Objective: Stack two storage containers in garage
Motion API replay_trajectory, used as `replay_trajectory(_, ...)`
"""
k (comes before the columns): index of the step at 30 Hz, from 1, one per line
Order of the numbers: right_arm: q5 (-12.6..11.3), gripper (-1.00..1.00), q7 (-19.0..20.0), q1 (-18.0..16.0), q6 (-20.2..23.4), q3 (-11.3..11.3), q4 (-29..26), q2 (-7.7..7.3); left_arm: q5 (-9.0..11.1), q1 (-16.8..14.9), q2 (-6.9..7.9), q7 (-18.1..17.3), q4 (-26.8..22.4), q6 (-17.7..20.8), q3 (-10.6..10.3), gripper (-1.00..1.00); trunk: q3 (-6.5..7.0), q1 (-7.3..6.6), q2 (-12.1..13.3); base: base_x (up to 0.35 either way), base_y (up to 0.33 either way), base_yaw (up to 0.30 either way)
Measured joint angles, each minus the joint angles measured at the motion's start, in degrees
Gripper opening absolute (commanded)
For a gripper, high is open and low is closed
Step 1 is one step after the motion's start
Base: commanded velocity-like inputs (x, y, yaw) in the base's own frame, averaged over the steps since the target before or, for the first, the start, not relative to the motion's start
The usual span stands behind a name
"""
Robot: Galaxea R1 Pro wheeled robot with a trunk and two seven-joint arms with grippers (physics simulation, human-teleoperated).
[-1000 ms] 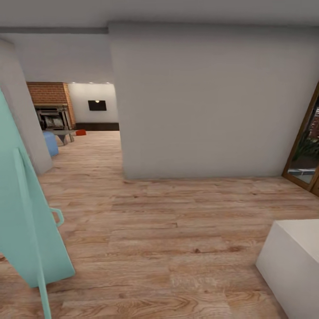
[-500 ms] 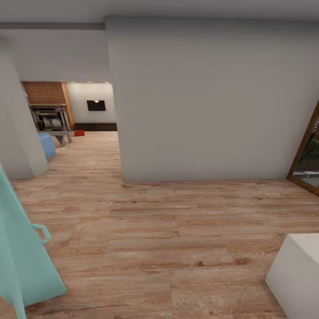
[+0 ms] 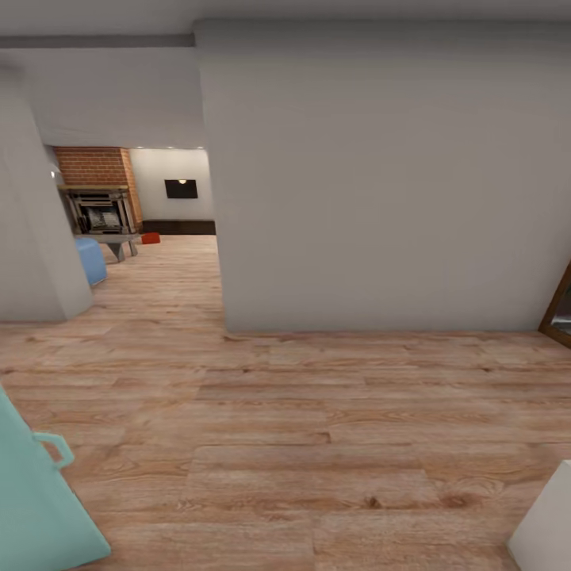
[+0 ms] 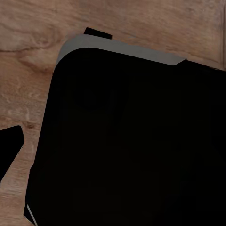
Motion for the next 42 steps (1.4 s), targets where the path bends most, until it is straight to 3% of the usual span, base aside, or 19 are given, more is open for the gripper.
replay_trajectory(42,0.04,1.00,-0.62,0.00,0.11,0.12,0.00,0.07,0.00,0.00,-0.02,0.00,0.00,0.01,0.00,1.00,0.00,0.00,0.00,0.329,0.000,0.013)
